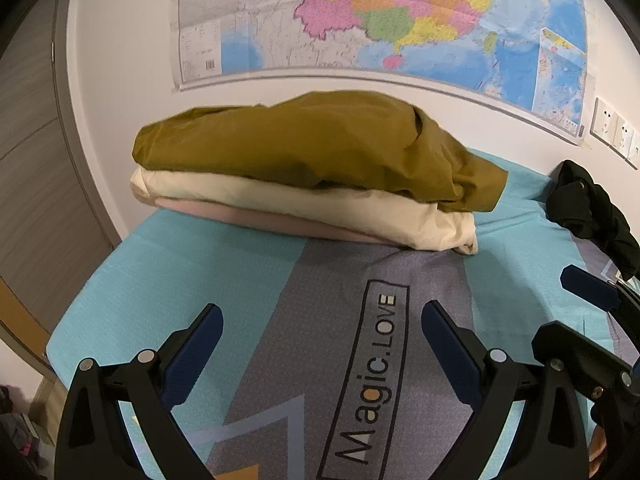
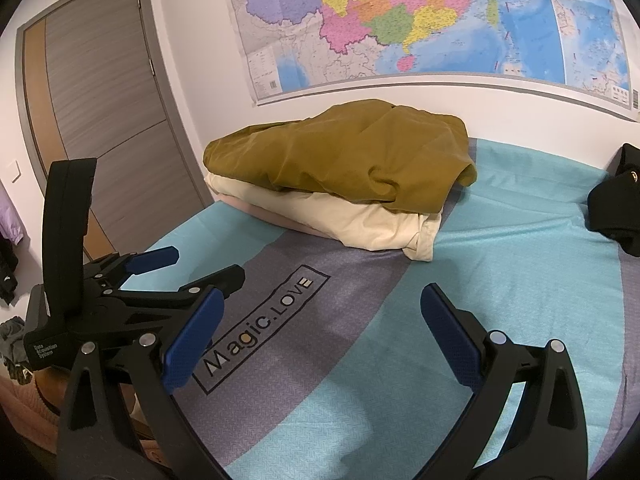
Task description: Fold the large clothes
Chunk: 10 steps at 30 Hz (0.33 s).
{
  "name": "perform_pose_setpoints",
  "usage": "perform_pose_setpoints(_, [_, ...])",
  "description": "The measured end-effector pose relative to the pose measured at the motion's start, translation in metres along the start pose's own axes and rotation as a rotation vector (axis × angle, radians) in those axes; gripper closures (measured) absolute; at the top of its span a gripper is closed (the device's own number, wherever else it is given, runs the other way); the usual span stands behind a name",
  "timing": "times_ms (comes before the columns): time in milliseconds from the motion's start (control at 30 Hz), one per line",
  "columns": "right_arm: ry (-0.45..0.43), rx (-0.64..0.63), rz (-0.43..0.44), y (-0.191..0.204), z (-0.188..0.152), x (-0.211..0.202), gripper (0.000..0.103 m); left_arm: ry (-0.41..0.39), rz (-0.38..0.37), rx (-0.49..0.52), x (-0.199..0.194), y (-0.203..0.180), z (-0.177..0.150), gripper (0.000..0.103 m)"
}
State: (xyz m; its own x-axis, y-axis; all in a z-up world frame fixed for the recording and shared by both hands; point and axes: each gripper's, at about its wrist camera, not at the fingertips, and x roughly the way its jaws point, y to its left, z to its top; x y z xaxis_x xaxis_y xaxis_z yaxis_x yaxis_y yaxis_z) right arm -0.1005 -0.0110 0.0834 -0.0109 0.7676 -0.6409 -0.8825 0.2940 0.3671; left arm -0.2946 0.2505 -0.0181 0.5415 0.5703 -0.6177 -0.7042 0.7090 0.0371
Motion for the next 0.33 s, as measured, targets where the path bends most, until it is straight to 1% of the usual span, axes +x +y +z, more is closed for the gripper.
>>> perform_pose_setpoints(67, [-0.003, 0.005, 0.001, -0.001, 0.0, -0.001, 0.006, -0.009, -0.001, 0.005, 0.0, -0.001, -0.001, 0.007])
perform_pose_setpoints(167, [-0.004, 0.01, -0.011, -0.004, -0.001, -0.003, 0.006, 0.017, -0.027, -0.02, 0.003, -0.001, 0.0, 0.007])
perform_pose_setpoints(267, [-0.014, 0.025, -0.036, -0.011, -0.004, -0.011, 0.006, 0.038, -0.073, -0.027, 0.006, -0.007, 0.001, 0.007])
perform_pose_setpoints(333, [-0.017, 0.045, -0.061, -0.018, -0.007, -0.019, 0.006, 0.043, -0.109, -0.004, 0.008, -0.018, 0.002, 0.007])
